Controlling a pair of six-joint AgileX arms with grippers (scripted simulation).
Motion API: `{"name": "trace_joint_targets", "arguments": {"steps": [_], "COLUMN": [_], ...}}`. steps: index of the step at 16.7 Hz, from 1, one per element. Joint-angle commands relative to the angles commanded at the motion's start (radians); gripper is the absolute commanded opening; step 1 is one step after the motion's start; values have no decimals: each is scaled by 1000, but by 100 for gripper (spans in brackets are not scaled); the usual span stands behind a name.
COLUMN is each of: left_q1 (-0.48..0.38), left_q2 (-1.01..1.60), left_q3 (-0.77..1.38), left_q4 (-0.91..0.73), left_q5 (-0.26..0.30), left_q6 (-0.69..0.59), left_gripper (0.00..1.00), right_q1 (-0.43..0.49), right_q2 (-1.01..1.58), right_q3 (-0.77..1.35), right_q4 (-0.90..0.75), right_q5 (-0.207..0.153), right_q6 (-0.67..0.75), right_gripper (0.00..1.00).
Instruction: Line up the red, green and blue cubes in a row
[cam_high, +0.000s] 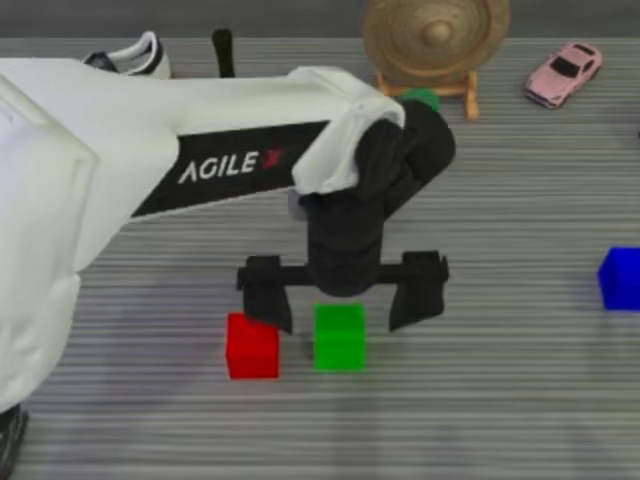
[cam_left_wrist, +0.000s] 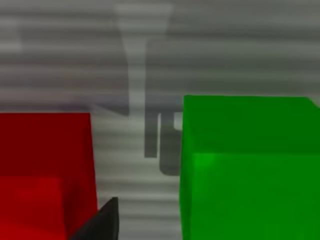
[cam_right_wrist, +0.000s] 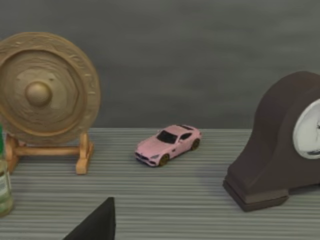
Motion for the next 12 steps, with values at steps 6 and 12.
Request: {"name": "trace_joint_targets", "arguments": {"steps": [6,12], "left_q1": [14,22], "left_q2": [-50,-77], "left_q3": [120,91], "left_q4": [-173,-148], "left_q5": [-1,-3], "left_q6": [0,9], "left_gripper": [100,100], "right_q1": [0,3], "right_q2": [0,28], "right_q3": [0,28], "right_q4": [0,-21], "right_q5": [0,-1], "right_q6": [0,3], "right_gripper": [100,100]}}
